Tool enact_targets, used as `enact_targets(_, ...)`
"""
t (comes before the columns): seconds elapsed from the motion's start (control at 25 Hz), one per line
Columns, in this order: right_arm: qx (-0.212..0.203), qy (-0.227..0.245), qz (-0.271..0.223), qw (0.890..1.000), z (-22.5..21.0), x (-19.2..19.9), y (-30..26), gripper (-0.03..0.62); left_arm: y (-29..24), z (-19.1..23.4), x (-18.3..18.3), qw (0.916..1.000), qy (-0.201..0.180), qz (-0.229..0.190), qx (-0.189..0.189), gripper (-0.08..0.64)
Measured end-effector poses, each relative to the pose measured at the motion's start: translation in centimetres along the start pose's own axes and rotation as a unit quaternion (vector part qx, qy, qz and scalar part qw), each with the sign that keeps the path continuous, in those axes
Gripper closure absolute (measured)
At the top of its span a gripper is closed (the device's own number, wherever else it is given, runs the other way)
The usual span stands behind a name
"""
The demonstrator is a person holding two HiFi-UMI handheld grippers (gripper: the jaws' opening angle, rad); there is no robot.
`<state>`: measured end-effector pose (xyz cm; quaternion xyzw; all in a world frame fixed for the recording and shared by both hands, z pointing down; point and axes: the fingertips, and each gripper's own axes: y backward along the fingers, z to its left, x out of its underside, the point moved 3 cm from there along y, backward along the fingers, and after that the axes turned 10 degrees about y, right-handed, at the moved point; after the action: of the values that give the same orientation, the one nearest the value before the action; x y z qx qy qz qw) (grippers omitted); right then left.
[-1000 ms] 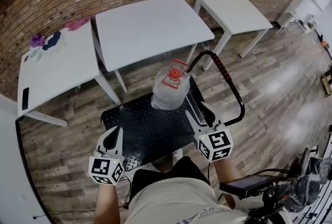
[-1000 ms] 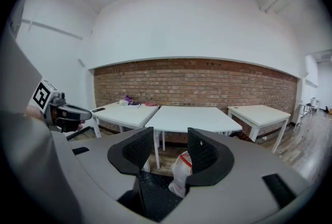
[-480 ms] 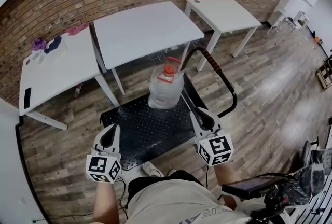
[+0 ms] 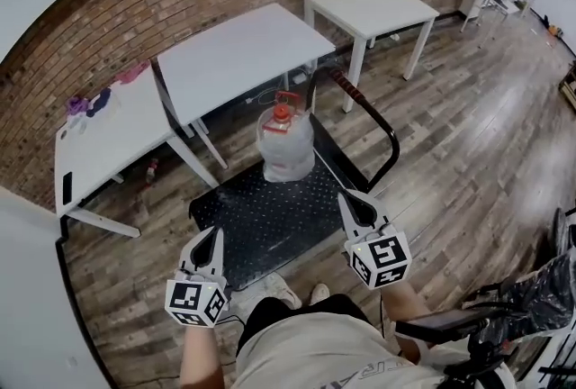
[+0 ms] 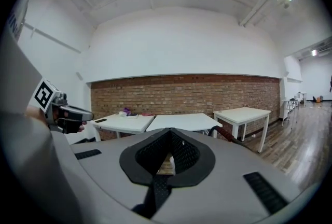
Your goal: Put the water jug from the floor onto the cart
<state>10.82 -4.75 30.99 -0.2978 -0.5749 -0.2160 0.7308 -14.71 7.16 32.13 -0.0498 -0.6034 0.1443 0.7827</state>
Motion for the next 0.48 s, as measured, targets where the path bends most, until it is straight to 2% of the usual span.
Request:
enact_targets(0.24, 0.015, -0.006, 0.001, 1.000, 0.3, 0.5, 2.7, 0.588, 0.1, -2.4, -0.6, 0.9994, -0.017, 0.001, 0.029, 0.560)
enact_targets(0.48, 0.027, 0.012, 0.004, 1.000, 0.8, -0.6, 3.6, 0.589, 0.5, -2.7, -1.6, 0.9984, -0.024, -0.013, 0.049, 0.560)
